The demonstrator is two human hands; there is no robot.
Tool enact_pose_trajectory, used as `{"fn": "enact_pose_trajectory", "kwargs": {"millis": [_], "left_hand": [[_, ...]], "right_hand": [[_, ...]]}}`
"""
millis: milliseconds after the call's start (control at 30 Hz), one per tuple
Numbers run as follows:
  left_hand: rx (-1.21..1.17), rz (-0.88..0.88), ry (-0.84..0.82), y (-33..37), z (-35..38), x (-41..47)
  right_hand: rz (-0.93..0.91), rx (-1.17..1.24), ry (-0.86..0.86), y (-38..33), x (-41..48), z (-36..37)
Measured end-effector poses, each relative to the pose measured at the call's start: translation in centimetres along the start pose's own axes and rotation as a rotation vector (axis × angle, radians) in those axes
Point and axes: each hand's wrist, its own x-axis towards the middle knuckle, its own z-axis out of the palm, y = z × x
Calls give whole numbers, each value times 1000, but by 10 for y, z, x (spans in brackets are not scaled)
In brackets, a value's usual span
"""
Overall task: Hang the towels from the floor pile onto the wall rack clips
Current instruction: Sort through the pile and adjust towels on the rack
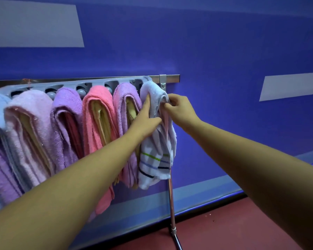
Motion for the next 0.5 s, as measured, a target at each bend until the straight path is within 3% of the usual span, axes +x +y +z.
{"fn": "enact_pose_trajectory", "kwargs": {"millis": [133, 300, 500], "left_hand": [[-10, -53, 30, -2, -2, -3], [13, 59, 13, -7, 8, -8], [230, -15, -12, -28, 4, -10]], "right_hand": [[-23, 2, -9, 4, -5, -2], [-23, -127, -5, 13, -11, 10], [38, -255, -44, 33, -24, 16]]}}
